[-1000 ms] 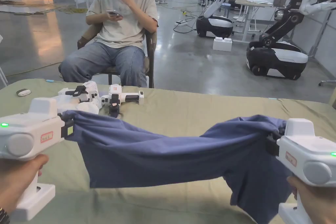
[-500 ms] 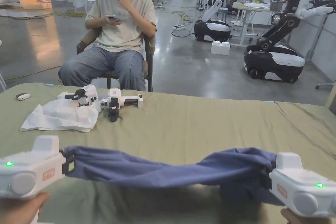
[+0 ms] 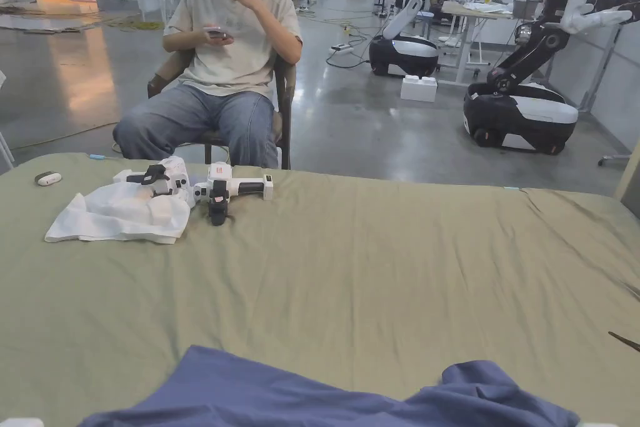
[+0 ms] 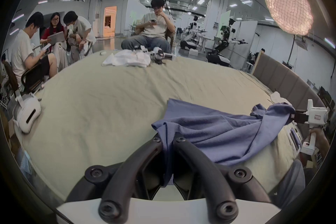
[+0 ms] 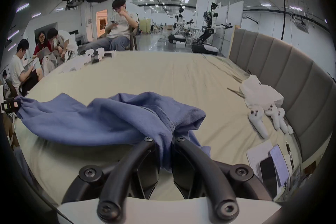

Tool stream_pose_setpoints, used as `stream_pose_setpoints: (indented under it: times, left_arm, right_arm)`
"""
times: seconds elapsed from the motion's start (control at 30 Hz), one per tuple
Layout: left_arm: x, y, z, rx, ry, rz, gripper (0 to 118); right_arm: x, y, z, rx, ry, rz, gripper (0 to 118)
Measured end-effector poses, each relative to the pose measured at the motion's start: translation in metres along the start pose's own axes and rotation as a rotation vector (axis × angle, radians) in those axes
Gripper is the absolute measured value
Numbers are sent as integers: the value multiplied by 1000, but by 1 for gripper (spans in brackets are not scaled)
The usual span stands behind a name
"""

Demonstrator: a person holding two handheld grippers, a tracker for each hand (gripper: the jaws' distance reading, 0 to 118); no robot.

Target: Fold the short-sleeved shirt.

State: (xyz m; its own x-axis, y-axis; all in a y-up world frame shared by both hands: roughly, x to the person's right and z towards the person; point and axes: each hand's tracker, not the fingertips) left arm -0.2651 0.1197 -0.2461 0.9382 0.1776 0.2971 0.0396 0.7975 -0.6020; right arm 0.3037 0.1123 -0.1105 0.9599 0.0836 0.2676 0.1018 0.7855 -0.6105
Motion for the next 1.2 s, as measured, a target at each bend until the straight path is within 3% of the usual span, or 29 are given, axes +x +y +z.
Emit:
stream_pose_setpoints:
  times: [0.17,0.3,0.33,0.4,0.43,0.5,0.57,0.7,0.87,0.9,1.0,1.03,1.13,1.2]
  left_arm:
    - [1,-41,9,-150,-19,-48,3]
    - [2,-59,2,-251,19,-63,5]
    - [1,-59,0,-247,25,-53,12]
    - [-1,-54,-2,-244,29,-36,35]
    - [-1,-49,-3,-227,44,-34,49]
    - [31,-34,14,-158,69,-57,54]
    - [40,-19,16,-81,77,-84,72]
    - [59,8,19,70,49,-110,73]
    - [96,35,26,263,56,-186,73]
    - [102,39,26,287,64,-195,73]
    - [116,46,27,346,70,-213,68]
    - [118,47,28,364,54,-216,55]
    - [125,48,29,393,53,-227,6]
    - [128,48,29,403,73,-236,0]
  right_arm:
    - [0,-54,6,-149,-9,-21,14]
    - [-8,-82,10,-237,-85,-31,46]
    - [-9,-84,12,-240,-91,-29,58]
    - [-9,-82,19,-227,-114,-52,66]
    - [-8,-79,24,-196,-120,-57,66]
    - [-8,-66,33,-128,-124,-72,66]
    - [-9,-48,45,-39,-137,-89,67]
    - [-18,-13,63,173,-94,-135,71]
    - [-47,26,74,372,-55,-121,70]
    - [-53,31,75,400,-46,-117,66]
    - [-70,42,77,472,-35,-94,19]
    - [-76,46,77,480,-48,-82,5]
    - [-88,49,77,523,-19,-82,0]
    - [-97,52,76,520,-33,-73,0]
